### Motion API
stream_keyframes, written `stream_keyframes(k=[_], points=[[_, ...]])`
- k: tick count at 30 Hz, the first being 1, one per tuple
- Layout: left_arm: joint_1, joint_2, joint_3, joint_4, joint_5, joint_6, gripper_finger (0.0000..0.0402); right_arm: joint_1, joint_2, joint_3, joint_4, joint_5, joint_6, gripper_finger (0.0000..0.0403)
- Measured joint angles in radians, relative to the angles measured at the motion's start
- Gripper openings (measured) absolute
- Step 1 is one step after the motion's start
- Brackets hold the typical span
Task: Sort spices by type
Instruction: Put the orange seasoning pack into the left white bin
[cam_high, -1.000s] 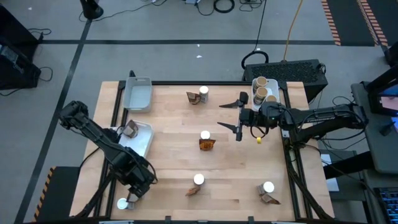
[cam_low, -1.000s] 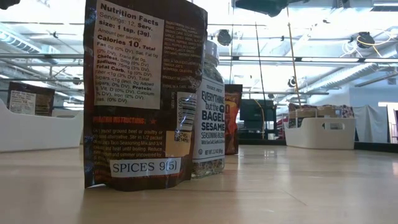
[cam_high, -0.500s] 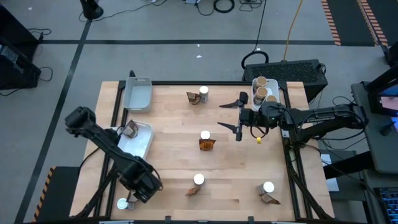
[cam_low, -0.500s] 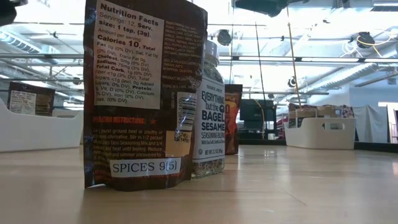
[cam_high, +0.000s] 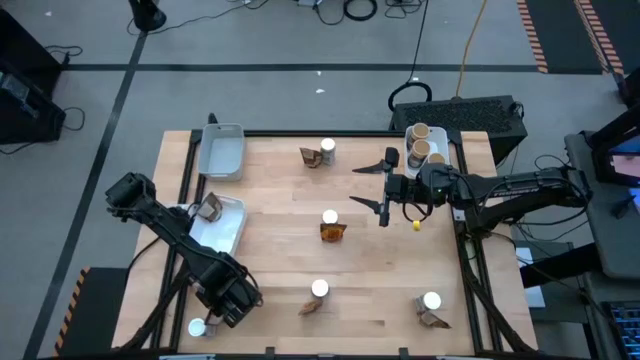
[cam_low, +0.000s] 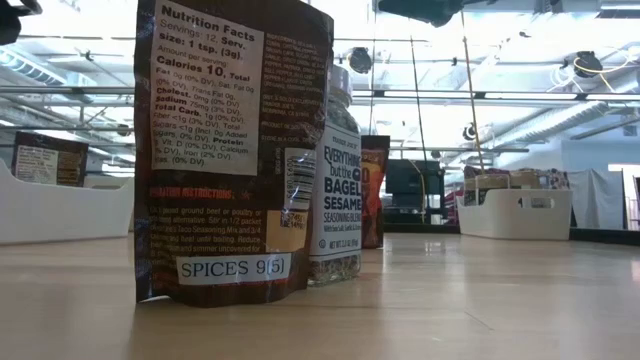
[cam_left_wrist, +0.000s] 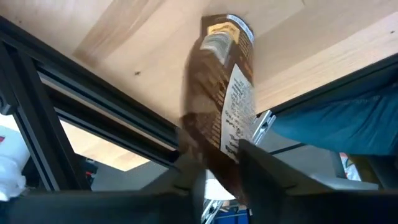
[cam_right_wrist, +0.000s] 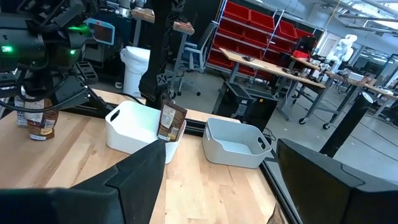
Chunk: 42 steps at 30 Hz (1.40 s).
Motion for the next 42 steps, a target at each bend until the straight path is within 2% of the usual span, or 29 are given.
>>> stream_keyframes(k=[3, 5, 13, 21, 27, 32, 38, 42], points=[[0.0, 0.0, 0.0, 0.0, -0.002, 0.026, 0.0026, 0.0, 0.0, 0.0, 0.0, 0.0, 0.0, 0.0288], [0.003, 0.0, 0.0, 0.0, -0.01, 0.042, 0.0009, 0.0, 0.0, 0.0, 0.0, 0.0, 0.0, 0.0288], [0.018, -0.017, 0.0, -0.001, -0.049, 0.093, 0.0004, 0.0, 0.0, 0.0, 0.007, 0.0, 0.0, 0.0288], [0.068, -0.14, 0.0, -0.041, -0.136, 0.093, 0.0003, 0.0, 0.033, 0.0, -0.001, -0.003, 0.035, 0.0288], [0.111, -0.278, 0.001, -0.068, -0.245, 0.09, 0.0002, -0.022, 0.115, -0.002, 0.047, -0.149, -0.019, 0.0288], [0.15, -0.394, 0.001, -0.196, -0.337, 0.083, 0.0002, -0.042, 0.15, -0.002, 0.16, -0.201, -0.017, 0.0285], [0.228, -0.502, 0.001, -0.347, -0.441, 0.097, 0.0002, -0.053, 0.155, -0.001, 0.174, -0.239, -0.02, 0.0253], [0.307, -0.545, 0.002, -0.407, -0.513, 0.145, 0.0002, -0.053, 0.155, 0.019, 0.143, -0.239, -0.054, 0.0192]])
